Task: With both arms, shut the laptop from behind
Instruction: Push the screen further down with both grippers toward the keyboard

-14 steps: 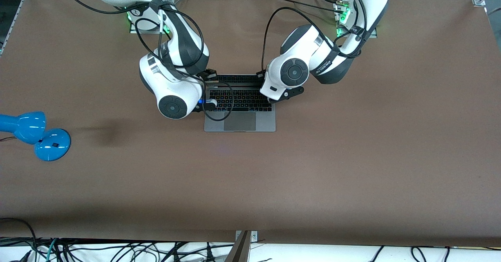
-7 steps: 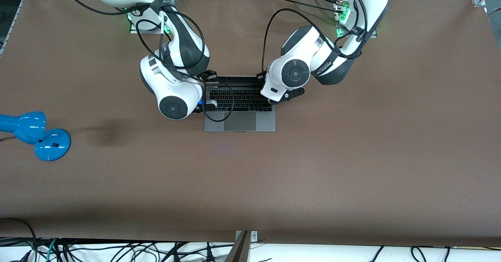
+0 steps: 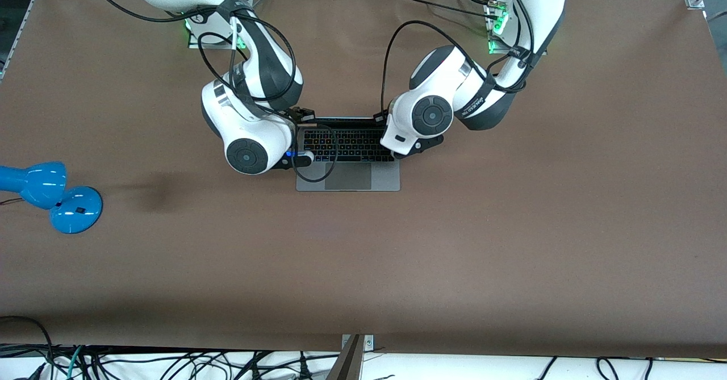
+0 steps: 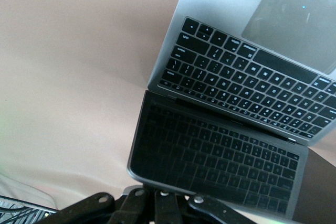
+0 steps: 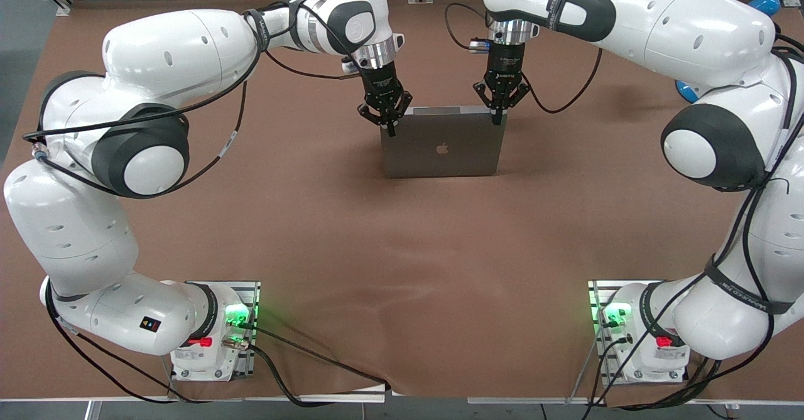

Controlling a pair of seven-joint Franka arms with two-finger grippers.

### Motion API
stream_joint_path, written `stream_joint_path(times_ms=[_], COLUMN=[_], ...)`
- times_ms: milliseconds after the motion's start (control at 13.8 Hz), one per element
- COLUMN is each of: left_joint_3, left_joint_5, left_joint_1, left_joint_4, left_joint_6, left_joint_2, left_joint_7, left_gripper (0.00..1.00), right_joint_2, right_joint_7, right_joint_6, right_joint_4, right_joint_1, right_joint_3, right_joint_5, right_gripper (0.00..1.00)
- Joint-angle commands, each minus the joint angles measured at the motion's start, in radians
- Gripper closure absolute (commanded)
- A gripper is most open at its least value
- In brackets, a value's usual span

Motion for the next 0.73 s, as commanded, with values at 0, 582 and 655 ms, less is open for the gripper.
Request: stream_joint_path(times_ms=[0,582,655], left_joint_3=[0.015,0.020,0.020], left_joint_5=[0.014,0.052,0.052], left_joint_1=[-0.007,-0.010,-0.010], left_joint_4=[0.017,0.054,0.062], left_joint_6=[0.001,0.018,0.018], left_joint_2=[0.028,0.058,0.066], left_joint_7=[0.004,0.003,-0.003], left_gripper=[1.00,1.00,1.00], right_joint_2=[0.002,0.022,0.022], right_joint_7=[-0.008,-0.018,-0.018], right_joint_6=[0.025,0.085,0.091], right_joint_4=[0.009,0.009,0.009], right_joint_1=[-0.005,-0.005,-0.007], right_joint_3=[-0.001,-0.003,-0.003], right_joint_5=[-0.012,-0.048,-0.049], right_gripper=[1.00,1.00,1.00])
